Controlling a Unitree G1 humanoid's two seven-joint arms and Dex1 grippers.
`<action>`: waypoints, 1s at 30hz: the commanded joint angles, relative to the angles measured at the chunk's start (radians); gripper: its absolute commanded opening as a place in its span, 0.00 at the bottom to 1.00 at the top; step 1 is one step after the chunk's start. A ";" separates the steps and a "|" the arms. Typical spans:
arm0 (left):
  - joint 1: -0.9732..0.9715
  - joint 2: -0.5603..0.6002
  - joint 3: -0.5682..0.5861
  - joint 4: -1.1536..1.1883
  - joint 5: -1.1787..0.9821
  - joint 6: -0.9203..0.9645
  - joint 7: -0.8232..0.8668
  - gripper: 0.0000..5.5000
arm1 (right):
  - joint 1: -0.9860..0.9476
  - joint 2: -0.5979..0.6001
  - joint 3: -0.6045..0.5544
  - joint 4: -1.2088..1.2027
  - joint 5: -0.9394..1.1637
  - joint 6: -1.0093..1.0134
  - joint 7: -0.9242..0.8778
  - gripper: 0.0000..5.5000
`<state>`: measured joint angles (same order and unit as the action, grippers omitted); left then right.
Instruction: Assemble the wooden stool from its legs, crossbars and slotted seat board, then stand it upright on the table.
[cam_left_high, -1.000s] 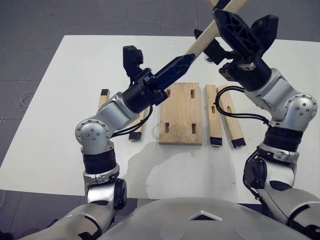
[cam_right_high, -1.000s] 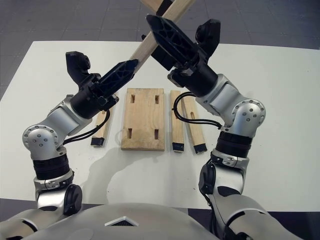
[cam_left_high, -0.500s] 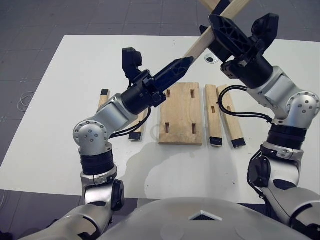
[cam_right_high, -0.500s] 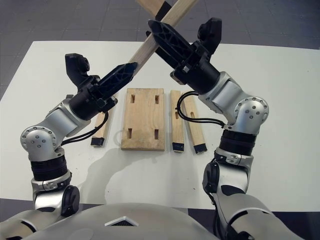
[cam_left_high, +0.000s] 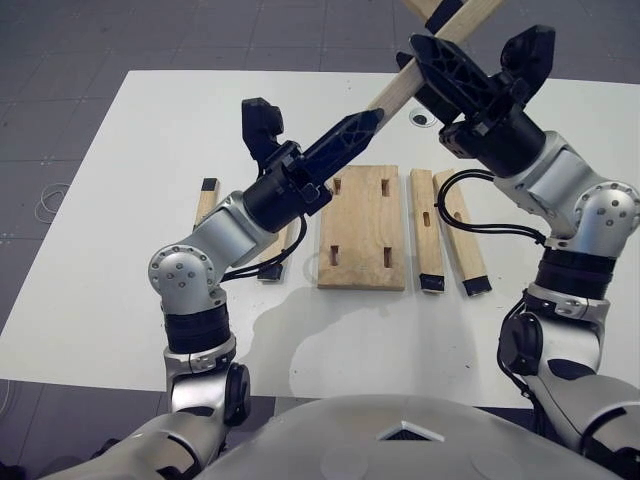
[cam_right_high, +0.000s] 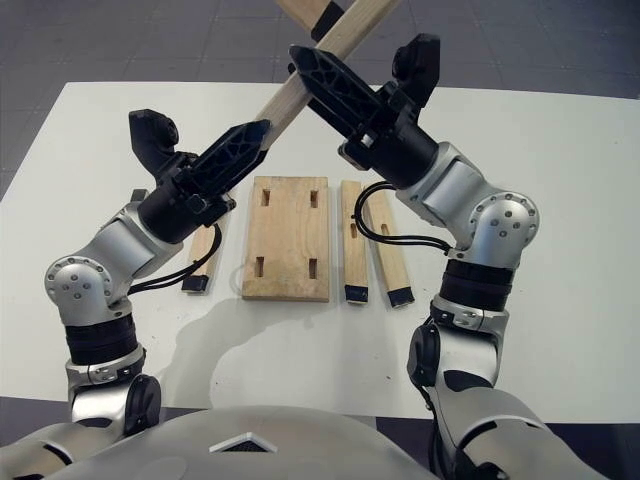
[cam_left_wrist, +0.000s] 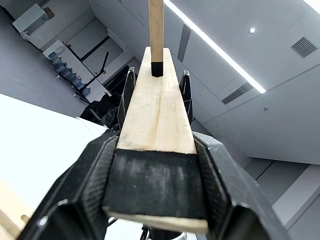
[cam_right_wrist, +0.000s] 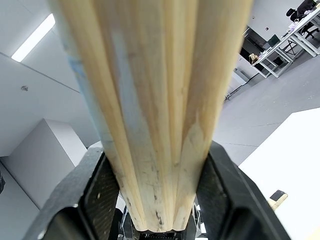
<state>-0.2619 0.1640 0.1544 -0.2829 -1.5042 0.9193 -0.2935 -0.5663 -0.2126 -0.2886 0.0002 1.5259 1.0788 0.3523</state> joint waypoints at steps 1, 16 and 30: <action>0.024 0.013 -0.027 -0.001 0.010 0.006 -0.017 0.37 | -0.035 0.007 -0.004 -0.021 0.059 -0.015 -0.006 0.37; 0.065 0.105 -0.018 -0.025 0.080 -0.021 -0.097 0.63 | -0.021 -0.027 0.005 -0.019 0.050 -0.022 -0.007 0.37; 0.209 0.332 -0.065 -0.097 0.294 -0.030 -0.240 0.63 | -0.096 -0.255 0.179 0.168 -0.501 -0.232 0.366 0.37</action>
<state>-0.0546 0.4482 0.1372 -0.3674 -1.3102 0.9032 -0.4967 -0.6262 -0.4183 -0.1798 0.1429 1.1486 0.9170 0.6337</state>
